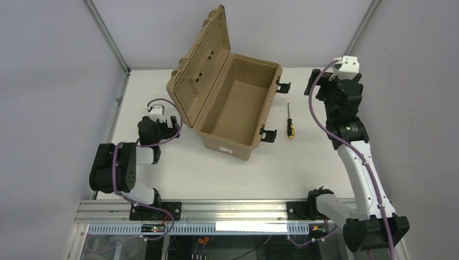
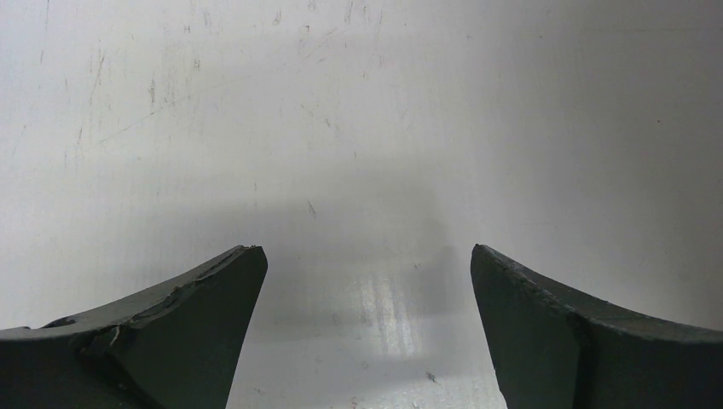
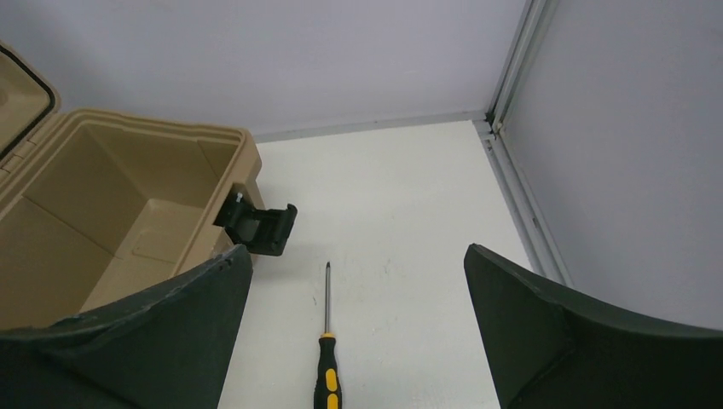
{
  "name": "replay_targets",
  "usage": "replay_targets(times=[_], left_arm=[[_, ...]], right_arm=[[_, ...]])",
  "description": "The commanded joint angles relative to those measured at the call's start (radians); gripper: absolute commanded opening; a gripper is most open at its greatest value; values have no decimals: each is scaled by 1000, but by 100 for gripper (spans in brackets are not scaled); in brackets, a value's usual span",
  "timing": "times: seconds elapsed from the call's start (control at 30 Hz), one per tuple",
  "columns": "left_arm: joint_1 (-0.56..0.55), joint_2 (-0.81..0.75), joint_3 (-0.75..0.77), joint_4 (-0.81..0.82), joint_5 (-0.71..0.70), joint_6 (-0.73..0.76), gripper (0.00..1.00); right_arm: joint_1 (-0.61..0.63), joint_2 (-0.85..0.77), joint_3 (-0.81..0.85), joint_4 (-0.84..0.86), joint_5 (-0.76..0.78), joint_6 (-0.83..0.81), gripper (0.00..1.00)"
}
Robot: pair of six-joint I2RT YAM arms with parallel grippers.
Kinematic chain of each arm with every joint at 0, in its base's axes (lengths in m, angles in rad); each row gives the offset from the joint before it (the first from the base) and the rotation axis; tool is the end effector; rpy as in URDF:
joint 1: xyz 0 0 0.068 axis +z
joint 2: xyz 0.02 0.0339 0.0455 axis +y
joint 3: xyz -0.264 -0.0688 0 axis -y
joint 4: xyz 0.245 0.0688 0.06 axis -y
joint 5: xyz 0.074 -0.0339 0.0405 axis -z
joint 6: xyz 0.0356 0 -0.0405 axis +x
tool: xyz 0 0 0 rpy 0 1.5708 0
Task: Put the screwdriver in the bin
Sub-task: Pick up the screwdriver from the center of the board.
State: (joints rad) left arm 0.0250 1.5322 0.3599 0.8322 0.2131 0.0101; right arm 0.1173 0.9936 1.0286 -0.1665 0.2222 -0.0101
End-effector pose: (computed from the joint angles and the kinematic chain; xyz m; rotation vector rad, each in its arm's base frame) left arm 0.2628 -0.0010 0.1385 0.1296 1.9025 -0.1798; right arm 0.2258 0.0187 0.3890 0.0574 1.6993 -0.1090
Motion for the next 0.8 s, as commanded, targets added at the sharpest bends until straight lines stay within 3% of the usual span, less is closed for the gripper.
replay_targets(times=[0.0,0.53,0.77], left_arm=[[-9,-24,2,18,-1,-8,99],[-9,-25,2,17,-1,-7,99],[-9,-24,2,16,-1,-8,99]], right_arm=[[-4,13,176,-128,12,-65,99],[-5,154,644,-419,13,-35,99],[-5,255,742,-503,29,-19,99]])
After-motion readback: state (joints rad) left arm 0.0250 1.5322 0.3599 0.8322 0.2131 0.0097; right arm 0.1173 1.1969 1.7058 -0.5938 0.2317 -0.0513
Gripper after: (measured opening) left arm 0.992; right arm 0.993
